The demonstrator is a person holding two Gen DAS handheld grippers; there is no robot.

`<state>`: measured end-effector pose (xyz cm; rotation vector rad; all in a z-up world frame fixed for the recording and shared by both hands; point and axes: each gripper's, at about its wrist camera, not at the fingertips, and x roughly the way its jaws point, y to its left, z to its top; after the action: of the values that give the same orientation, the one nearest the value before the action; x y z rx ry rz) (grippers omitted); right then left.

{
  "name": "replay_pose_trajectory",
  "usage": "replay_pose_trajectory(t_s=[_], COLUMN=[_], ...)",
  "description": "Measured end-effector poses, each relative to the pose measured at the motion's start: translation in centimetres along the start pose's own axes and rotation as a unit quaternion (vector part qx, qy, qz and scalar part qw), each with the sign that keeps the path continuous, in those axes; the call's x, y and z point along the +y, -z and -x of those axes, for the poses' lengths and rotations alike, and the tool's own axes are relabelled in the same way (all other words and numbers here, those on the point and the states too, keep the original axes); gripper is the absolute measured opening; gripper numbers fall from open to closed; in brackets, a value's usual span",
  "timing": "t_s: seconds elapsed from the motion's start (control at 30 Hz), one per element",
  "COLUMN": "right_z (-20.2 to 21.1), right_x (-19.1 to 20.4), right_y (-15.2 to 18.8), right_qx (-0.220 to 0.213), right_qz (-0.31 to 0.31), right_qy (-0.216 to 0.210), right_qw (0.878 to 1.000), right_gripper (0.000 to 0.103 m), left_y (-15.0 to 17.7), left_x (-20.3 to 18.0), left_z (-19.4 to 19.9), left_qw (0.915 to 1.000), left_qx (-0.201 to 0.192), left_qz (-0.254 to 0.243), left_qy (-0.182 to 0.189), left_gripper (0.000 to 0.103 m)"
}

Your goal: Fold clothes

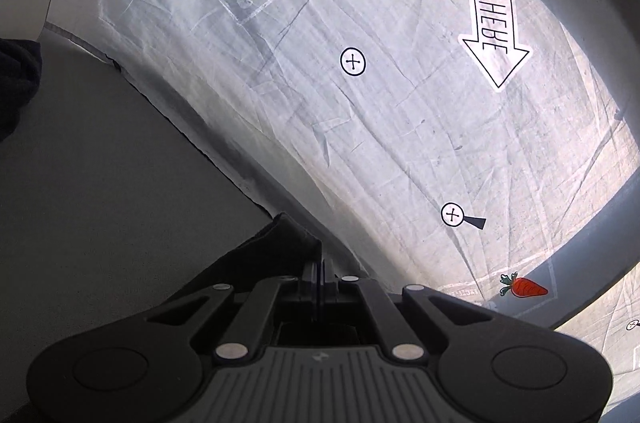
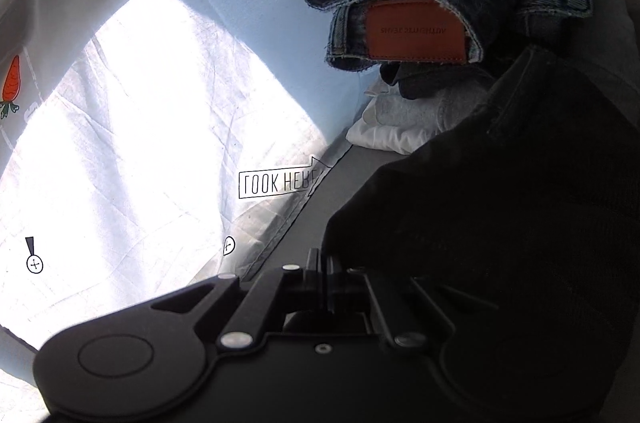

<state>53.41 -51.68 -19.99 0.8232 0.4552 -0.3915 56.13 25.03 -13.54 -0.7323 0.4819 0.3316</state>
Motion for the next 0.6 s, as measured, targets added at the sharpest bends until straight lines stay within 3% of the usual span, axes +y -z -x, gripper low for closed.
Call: replay_pose_trajectory(t_s=[0.1, 0.2, 0.23, 0.27, 0.3, 0.33, 0.37, 0.43, 0.5, 0.6], right_z=[-2.5, -4.2, -4.2, -3.8, -3.2, -2.5, -1.4, 0.5, 2.2, 6.1], right_x=[0.5, 2.4, 3.2, 4.0, 4.8, 5.5, 6.2, 7.1, 7.6, 7.7], right_y=[0.6, 1.7, 2.1, 2.6, 3.2, 3.8, 4.7, 6.6, 8.5, 11.5], right_qx=[0.014, 0.035, 0.039, 0.035, 0.03, 0.021, 0.009, -0.001, -0.007, -0.007], right_qz=[0.032, 0.143, 0.181, 0.221, 0.261, 0.296, 0.335, 0.401, 0.456, 0.495], right_qy=[0.023, 0.072, 0.086, 0.09, 0.091, 0.095, 0.098, 0.106, 0.117, 0.101], right_qw=[0.999, 0.986, 0.979, 0.97, 0.96, 0.95, 0.937, 0.91, 0.882, 0.863], right_gripper=[0.003, 0.008, 0.01, 0.022, 0.052, 0.065, 0.075, 0.077, 0.086, 0.089], left_y=[0.9, 1.3, 1.2, 1.3, 1.6, 1.9, 2.4, 3.9, 6.3, 10.5], left_x=[0.3, 1.2, 1.2, 0.9, 0.3, -0.3, -1.0, -2.5, -4.0, -4.8], left_z=[-3.6, -4.6, -3.8, -2.6, -1.4, -0.2, 0.9, 2.9, 5.2, 7.3], left_qw=[0.998, 0.9966, 0.9975, 0.9983, 0.9987, 0.9987, 0.9982, 0.9939, 0.9865, 0.9728], left_qx=[0.043, 0.07, 0.061, 0.052, 0.049, 0.046, 0.048, 0.065, 0.086, 0.12], left_qz=[-0.024, 0.009, 0.018, 0.014, -0.001, -0.016, -0.036, -0.087, -0.134, -0.19], left_qy=[-0.039, -0.043, -0.031, -0.021, -0.017, -0.013, -0.012, -0.021, -0.037, -0.056], left_gripper=[0.001, 0.003, 0.013, 0.025, 0.031, 0.043, 0.049, 0.057, 0.067, 0.077])
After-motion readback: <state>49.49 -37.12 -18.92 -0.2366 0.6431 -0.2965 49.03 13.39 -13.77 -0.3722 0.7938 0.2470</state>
